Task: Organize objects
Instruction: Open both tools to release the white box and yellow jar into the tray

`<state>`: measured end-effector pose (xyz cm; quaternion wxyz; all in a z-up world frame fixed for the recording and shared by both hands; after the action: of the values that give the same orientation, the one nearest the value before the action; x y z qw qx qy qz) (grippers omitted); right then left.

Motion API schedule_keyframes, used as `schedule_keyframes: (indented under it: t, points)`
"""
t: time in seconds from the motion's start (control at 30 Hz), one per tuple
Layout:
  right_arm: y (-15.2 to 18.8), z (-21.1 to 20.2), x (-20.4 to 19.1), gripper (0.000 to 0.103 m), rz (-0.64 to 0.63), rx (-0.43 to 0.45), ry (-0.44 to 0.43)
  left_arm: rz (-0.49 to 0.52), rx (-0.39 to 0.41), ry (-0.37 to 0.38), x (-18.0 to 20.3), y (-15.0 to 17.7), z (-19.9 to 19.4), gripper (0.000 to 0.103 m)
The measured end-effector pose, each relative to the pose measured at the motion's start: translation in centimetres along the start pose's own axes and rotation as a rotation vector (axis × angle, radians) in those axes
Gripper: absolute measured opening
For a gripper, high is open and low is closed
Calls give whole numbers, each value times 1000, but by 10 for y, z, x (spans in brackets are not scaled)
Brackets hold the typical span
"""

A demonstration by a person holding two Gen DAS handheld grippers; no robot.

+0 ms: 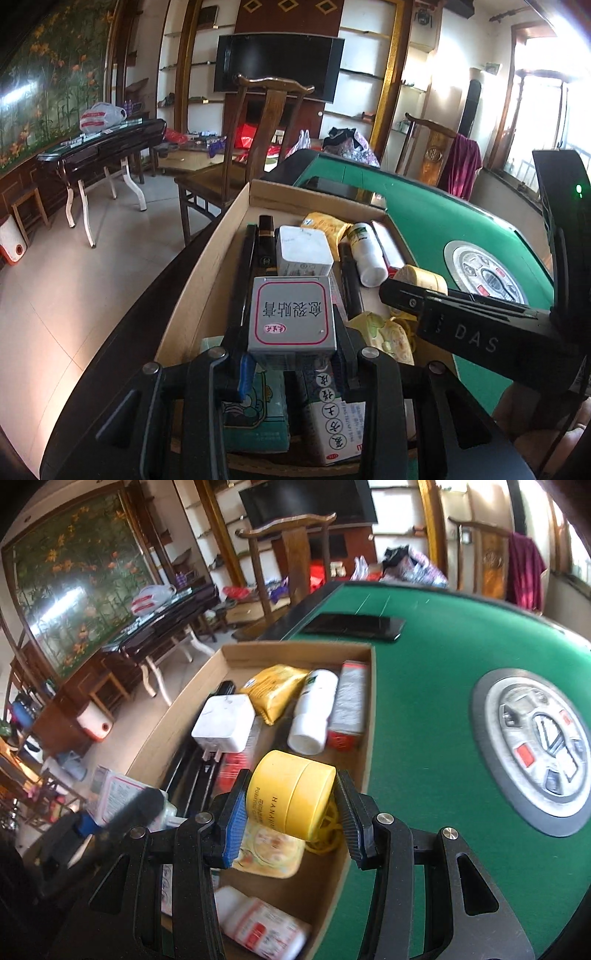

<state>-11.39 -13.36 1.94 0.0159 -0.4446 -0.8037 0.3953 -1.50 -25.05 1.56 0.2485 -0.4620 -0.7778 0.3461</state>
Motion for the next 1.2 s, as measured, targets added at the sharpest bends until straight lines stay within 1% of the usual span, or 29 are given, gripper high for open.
schedule_keyframes:
  t: [0.13,0.17,0.2,0.23,0.27,0.3,0.33,0.37,0.47,0.5,0.57,0.63,0.7,0.77,0.8,0.83,0.9,0.93,1.03,1.07,1.13,1.2]
  points:
    - [-4,14,-2,45,8,-48,-12,-17,-9,6,-3,2,5,34]
    - [-4,15,-3,46,9,-48,-15,-19,-13,9,-3,2,5,37]
    - [-5,14,-4,46,5,-43,-19,-21,-17,10,-3,3,6,45]
    - [-6,14,-6,47,-9,-37,-17,-24,-21,7,-4,3,6,51]
    - [-7,12,-7,49,-26,-30,1,-26,-20,3,-4,4,5,63]
    - [-8,11,-7,57,-36,-23,14,-29,-14,-4,-3,4,4,69]
    - [-10,7,-9,63,-49,-6,14,-32,3,-7,-4,3,1,69]
    - [-11,3,-10,64,-56,9,10,-34,15,-9,-4,2,0,69]
    - [-15,-13,-11,65,-69,52,25,-40,36,-19,-6,-2,-7,77]
    - [-15,-19,-10,65,-68,65,22,-43,54,-24,-6,-3,-11,78]
    - [-12,-33,-7,65,-64,98,20,-39,90,-56,-7,-6,-20,80]
    - [-6,-46,-3,65,-60,133,43,-29,123,-71,-7,-8,-31,82]
    - [4,-60,3,65,-58,168,68,-16,119,-78,-9,-8,-39,85]
    - [13,-71,6,65,-63,193,90,17,95,-65,-8,-8,-45,86]
    - [18,-78,7,65,-67,209,97,30,97,-78,-9,-8,-50,86]
    - [23,-85,8,65,-71,227,104,38,122,-101,-11,-7,-59,86]
    - [31,-98,7,65,-84,259,112,53,159,-140,-11,-7,-71,91]
    - [35,-104,5,67,-101,278,117,68,182,-165,-12,-5,-80,91]
    - [49,-122,-5,77,-171,336,158,85,227,-146,-11,-1,-100,91]
    - [54,-125,-9,77,-194,344,168,84,240,-149,-12,1,-106,91]
    - [62,-132,-19,77,-250,356,190,89,265,-182,-13,7,-115,92]
    - [69,-139,-29,77,-301,382,220,119,286,-205,-12,8,-117,92]
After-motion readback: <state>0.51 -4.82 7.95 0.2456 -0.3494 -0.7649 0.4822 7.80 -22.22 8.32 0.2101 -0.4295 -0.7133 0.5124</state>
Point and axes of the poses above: each gripper's, at about its wrist camera, not at the fingertips, and z roughly the way its jaws point, x to its right, y to its underside, the point moved 6 cm from there along z, roughly the way its jaws point, and after that the axes turned 7 degrees about -y, right-handed, at the moved point
